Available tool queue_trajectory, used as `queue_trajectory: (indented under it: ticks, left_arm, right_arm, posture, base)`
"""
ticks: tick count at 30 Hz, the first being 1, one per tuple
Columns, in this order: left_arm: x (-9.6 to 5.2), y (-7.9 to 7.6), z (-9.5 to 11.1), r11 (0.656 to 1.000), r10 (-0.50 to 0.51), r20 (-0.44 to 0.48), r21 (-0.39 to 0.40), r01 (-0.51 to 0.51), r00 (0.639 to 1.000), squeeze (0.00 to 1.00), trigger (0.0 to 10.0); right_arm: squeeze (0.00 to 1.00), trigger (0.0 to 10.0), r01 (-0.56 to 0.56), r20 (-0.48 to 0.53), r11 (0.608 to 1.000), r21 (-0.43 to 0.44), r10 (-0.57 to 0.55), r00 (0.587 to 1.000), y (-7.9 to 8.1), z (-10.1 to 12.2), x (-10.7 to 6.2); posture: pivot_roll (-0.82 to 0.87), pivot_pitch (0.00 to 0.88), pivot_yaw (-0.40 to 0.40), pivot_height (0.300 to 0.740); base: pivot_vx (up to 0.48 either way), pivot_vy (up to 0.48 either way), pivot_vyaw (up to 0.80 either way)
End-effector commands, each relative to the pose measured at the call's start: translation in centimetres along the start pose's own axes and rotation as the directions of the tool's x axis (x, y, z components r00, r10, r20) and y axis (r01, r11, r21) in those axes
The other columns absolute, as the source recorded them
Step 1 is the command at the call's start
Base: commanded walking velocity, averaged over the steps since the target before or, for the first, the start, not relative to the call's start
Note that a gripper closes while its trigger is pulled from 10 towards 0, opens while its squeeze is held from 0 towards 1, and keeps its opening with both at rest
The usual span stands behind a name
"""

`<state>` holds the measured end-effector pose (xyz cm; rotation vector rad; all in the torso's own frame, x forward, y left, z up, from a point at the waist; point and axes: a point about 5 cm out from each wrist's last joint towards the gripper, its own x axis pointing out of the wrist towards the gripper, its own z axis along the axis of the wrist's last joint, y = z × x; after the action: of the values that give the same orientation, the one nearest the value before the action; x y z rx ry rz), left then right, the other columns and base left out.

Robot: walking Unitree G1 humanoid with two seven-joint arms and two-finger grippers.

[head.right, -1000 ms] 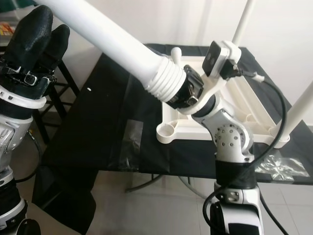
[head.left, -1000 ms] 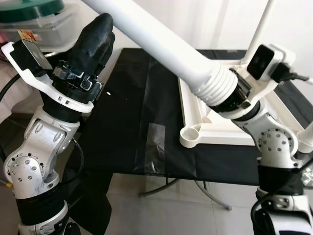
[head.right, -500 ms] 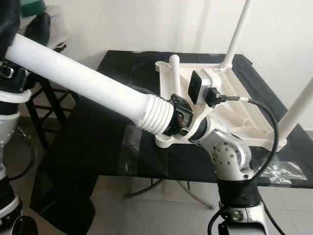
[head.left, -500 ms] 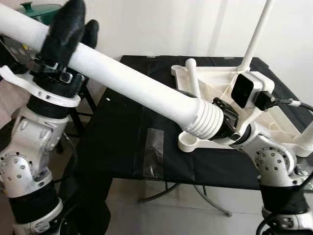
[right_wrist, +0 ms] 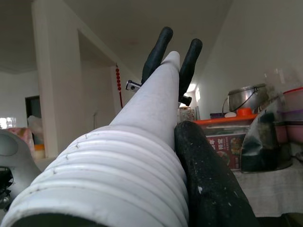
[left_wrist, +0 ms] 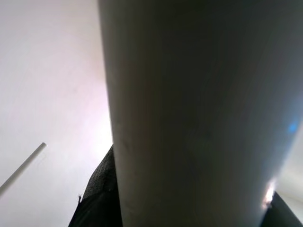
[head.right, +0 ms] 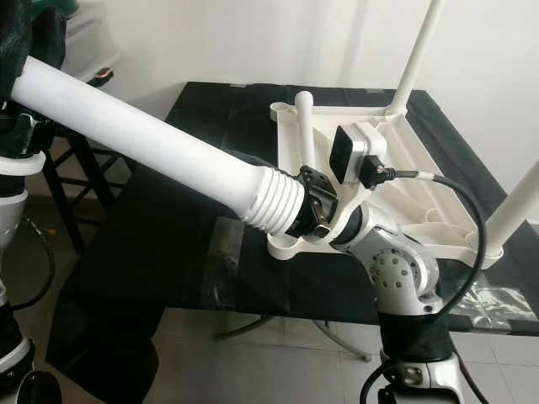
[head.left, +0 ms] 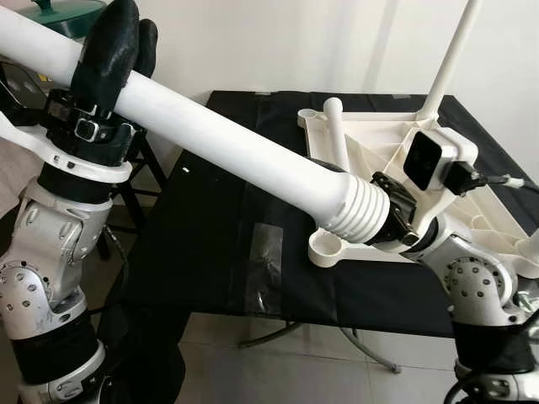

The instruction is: Building children table

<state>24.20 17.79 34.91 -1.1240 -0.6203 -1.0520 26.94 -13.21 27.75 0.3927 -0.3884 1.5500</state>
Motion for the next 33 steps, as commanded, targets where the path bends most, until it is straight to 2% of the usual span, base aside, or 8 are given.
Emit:
queue_trajectory:
  ticks: [1,7,8,15,21,24,28,33]
  left_arm:
    - [0.6,-1.0,-0.6,0.996,-0.065,-0.006,-0.054,0.065,0.998,0.00,0.0]
    - [0.6,-0.8,-0.6,0.997,-0.048,0.003,-0.066,0.048,0.999,0.00,0.0]
    - [0.6,-0.5,0.2,0.998,-0.028,0.047,-0.050,0.030,0.999,0.00,0.0]
    - [0.7,0.0,2.3,0.999,0.013,0.150,-0.049,-0.006,0.989,0.00,0.0]
    - [0.8,0.0,3.4,1.000,0.018,0.181,-0.027,-0.013,0.983,0.00,0.0]
    - [1.3,-0.7,5.6,0.998,-0.004,0.200,0.067,-0.009,0.980,0.00,0.0]
    - [1.4,-1.1,6.6,0.994,-0.011,0.199,0.113,-0.012,0.980,0.00,0.0]
    - [1.6,-1.7,8.1,0.977,-0.014,0.177,0.213,-0.024,0.984,0.00,0.0]
  right_arm:
    - [0.00,10.0,-0.029,-0.049,0.999,0.027,0.031,0.998,0.2,-0.9,0.4]
    - [0.00,10.0,0.014,-0.062,1.000,0.013,-0.013,0.998,-0.3,-1.0,0.2]
    - [1.00,10.0,0.088,-0.059,0.995,0.040,-0.086,0.995,-0.9,-0.9,-0.7]
    - [1.00,10.0,0.152,-0.036,0.987,0.052,-0.150,0.988,-1.0,-0.5,-2.2]
    - [1.00,10.0,0.183,-0.059,0.982,0.049,-0.180,0.982,-0.5,-0.6,-3.2]
    - [1.00,10.0,0.224,-0.113,0.973,0.058,-0.217,0.970,0.7,-1.1,-4.7]
    - [1.00,10.0,0.236,-0.140,0.970,0.060,-0.226,0.964,1.0,-1.3,-5.1]
    - [1.00,10.0,0.247,-0.254,0.968,0.041,-0.229,0.940,1.8,-2.2,-6.0]
  posture:
    - [0.00,0.061,0.014,0.740]
    - [0.00,0.061,0.014,0.740]
    - [0.00,0.064,0.008,0.740]
    - [-0.01,0.065,0.015,0.740]
    - [-0.02,0.065,0.014,0.740]
    - [-0.03,0.063,0.012,0.740]
    - [-0.03,0.063,0.011,0.740]
    - [-0.03,0.056,0.011,0.740]
  base:
    - [0.000,0.000,0.00]
    - [0.000,0.000,0.00]
    - [0.000,0.000,0.00]
    - [0.000,0.000,0.00]
    - [0.000,0.000,0.00]
    - [0.000,0.000,0.00]
    - [0.000,0.000,0.00]
    - [0.000,0.000,0.00]
